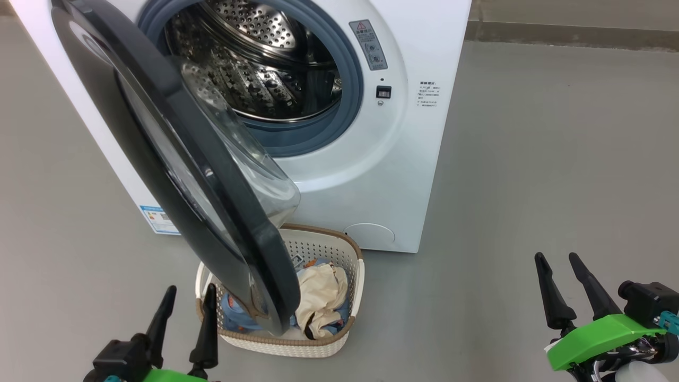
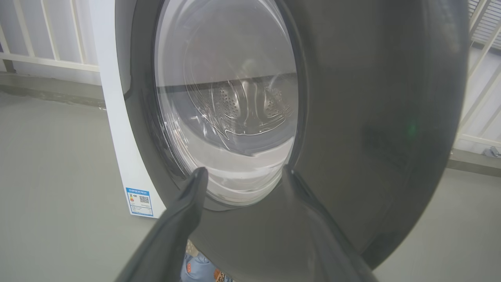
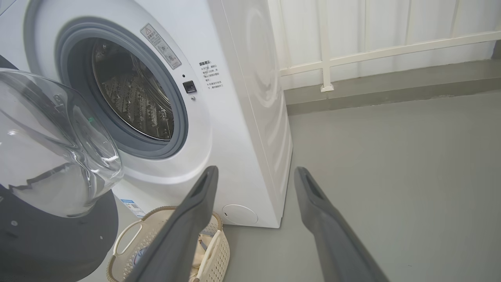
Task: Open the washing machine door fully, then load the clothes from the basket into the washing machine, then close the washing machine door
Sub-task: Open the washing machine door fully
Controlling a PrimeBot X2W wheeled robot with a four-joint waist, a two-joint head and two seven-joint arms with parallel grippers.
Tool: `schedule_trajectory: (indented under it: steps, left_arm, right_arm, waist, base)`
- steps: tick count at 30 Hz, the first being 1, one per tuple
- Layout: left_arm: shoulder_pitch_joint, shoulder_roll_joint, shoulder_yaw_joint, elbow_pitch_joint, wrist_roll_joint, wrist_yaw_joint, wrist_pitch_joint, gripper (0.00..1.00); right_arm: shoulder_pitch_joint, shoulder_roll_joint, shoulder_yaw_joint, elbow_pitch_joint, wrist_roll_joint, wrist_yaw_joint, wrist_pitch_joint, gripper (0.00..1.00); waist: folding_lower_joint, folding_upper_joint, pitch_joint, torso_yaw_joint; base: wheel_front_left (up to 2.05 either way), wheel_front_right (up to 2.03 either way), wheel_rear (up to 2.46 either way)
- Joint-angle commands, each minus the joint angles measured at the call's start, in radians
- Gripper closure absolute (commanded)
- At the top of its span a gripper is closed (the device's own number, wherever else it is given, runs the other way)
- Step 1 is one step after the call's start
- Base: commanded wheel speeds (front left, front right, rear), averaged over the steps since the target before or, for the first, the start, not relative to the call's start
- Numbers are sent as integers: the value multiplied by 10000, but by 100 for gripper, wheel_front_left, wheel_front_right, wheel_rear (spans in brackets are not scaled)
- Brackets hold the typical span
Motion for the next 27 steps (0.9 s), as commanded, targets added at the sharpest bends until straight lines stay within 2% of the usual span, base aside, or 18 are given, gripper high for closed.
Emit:
schedule_trajectory:
  steps: [1,2,3,5,6,12,18,23,26,27]
  left_arm:
    - [-169,104,391,-194,32,-36,-67,0]
    - [-171,102,406,-203,32,-36,-67,0]
    - [-180,98,422,-221,26,-36,-67,51]
    - [-217,72,462,-287,-34,-36,-67,91]
    - [-240,63,461,-336,-46,-36,-67,100]
    - [-484,92,746,-1062,41,-36,-67,100]
    - [-581,-7,1174,-3124,703,126,-67,100]
    - [-540,-130,350,-4786,1054,133,-19,100]
    - [-583,-198,-447,-5357,1002,117,275,100]
    - [-583,-198,-447,-5357,1002,117,275,100]
  right_arm:
    - [-43,-135,88,-193,-245,56,-121,0]
    - [-38,-128,69,-193,-263,56,-122,0]
    - [-33,-122,52,-197,-285,56,-122,0]
    - [-7,-111,11,-206,-320,56,-122,0]
    - [10,-106,-17,-214,-327,56,-122,0]
    - [113,-68,-162,-273,-315,56,-122,0]
    - [147,-51,-214,-306,-306,56,-122,0]
    - [158,-20,-269,-355,-366,56,-122,0]
    - [125,-11,-271,-363,-397,56,-122,0]
    - [125,-11,-271,-363,-397,56,-122,0]
  waist:
    - [0,-1,-5,-5]
    - [0,-1,-5,-7]
    - [0,-1,-7,-7]
    - [0,-1,-17,11]
    - [0,-1,-22,26]
    - [0,-1,-35,137]
    - [0,-1,-49,146]
    - [0,-1,-5,111]
    - [0,-1,39,55]
    - [0,-1,39,55]
  base:
    - [0,0,0]
    - [0,0,0]
    - [0,0,0]
    - [0,0,0]
    - [0,0,0]
    - [0,0,0]
    - [0,0,0]
    - [0,0,0]
    - [0,0,0]
    - [0,0,0]
